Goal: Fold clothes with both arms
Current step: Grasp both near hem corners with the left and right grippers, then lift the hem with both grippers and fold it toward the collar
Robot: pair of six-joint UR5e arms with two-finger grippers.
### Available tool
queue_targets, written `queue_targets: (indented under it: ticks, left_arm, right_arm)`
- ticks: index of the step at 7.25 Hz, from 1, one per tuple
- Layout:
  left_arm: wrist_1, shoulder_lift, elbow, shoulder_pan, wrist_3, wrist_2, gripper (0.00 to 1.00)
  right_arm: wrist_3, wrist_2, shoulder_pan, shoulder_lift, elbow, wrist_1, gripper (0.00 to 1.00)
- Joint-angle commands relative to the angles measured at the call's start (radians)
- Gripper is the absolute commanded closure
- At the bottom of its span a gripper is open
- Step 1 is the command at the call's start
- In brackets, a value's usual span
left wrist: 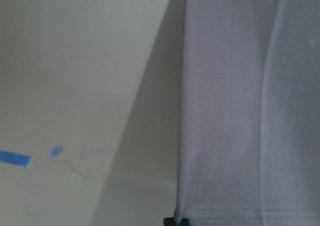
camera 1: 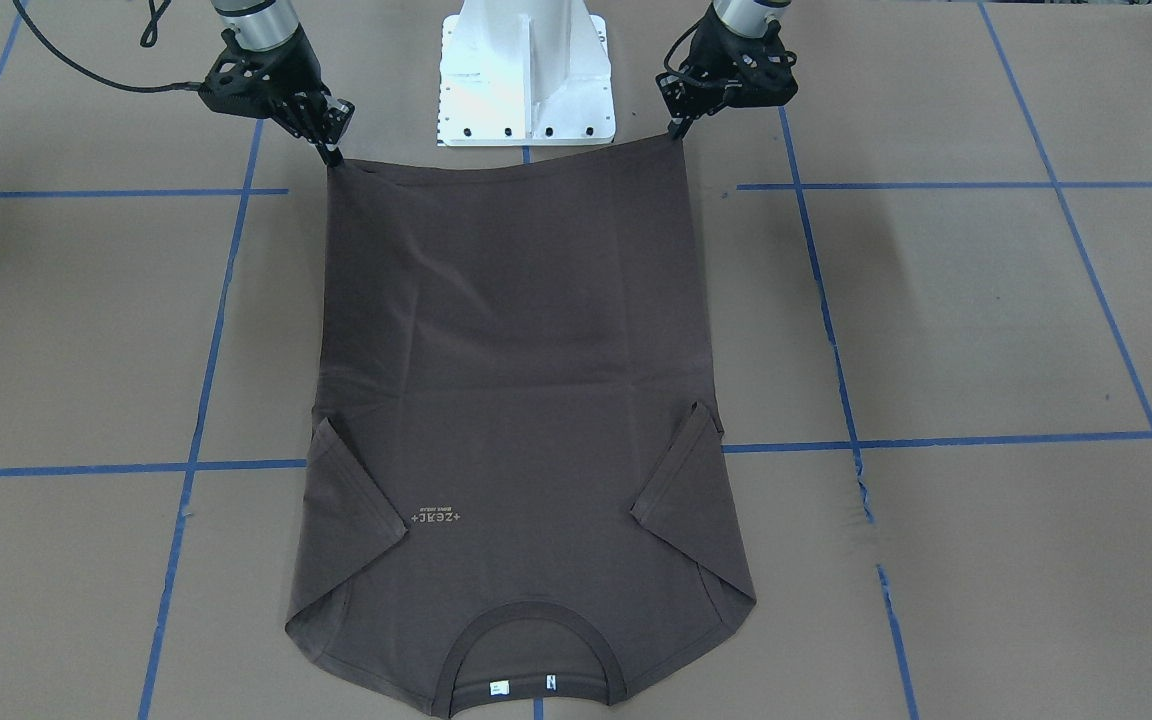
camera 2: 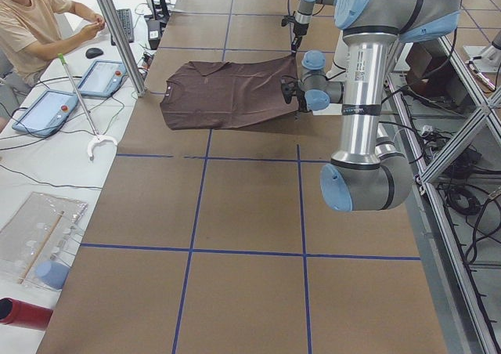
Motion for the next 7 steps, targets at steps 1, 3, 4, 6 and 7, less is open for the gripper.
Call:
queue_targets:
  ticks: [1,3,4,6,7]
  left_arm:
    - [0.000,0.049,-0.070,-0.001,0.000,-0.019,1.00]
    - [0.006,0.040,-0.140,-0.046,0.002,-0.089,1.00]
    - [0.007,0.013,-0.095,-0.146,0.015,-0.089,1.00]
    - [0.024,-0.221,0.162,-0.355,0.140,-0.089,1.00]
    - [0.021,-0.305,0.301,-0.435,0.187,-0.089,1.00]
  right_arm:
    - [0.002,0.004,0.000,-0.009,0.028,0.000,1.00]
    - [0.001,0.002,0.058,0.003,0.059,0.000,1.00]
    - [-0.004,0.002,0.105,0.035,0.029,0.000,1.00]
    - [-0.159,0.043,0.311,0.224,-0.141,-0.026,1.00]
    - [-0.235,0.092,0.418,0.356,-0.277,-0.058,1.00]
